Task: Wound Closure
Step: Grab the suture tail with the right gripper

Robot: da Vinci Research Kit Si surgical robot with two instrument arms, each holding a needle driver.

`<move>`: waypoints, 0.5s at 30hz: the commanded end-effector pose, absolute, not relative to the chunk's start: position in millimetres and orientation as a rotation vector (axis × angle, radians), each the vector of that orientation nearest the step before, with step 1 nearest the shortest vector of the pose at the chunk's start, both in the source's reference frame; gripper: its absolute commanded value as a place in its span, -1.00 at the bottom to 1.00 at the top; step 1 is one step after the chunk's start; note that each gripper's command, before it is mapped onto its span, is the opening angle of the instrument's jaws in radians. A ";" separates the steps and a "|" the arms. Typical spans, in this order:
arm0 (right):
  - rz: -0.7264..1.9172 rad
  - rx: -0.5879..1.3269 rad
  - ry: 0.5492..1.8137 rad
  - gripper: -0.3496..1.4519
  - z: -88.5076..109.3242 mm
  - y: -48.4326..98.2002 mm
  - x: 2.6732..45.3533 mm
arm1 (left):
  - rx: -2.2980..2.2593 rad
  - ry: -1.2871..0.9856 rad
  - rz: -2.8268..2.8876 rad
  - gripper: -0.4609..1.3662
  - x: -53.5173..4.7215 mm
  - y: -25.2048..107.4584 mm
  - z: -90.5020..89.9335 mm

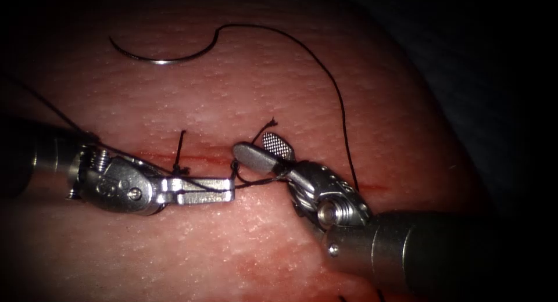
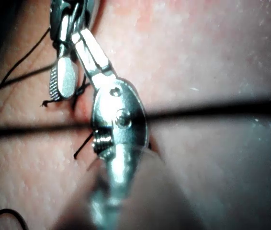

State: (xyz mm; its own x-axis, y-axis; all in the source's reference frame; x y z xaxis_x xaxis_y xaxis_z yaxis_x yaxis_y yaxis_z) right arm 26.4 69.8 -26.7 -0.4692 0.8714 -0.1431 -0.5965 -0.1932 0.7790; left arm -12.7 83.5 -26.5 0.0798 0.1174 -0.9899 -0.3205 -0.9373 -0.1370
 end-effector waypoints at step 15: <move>1.954 0.582 0.964 0.35 -23.2 71.2 27.7 | -2.046 0.213 1.932 -0.88 -12.7 83.2 -26.2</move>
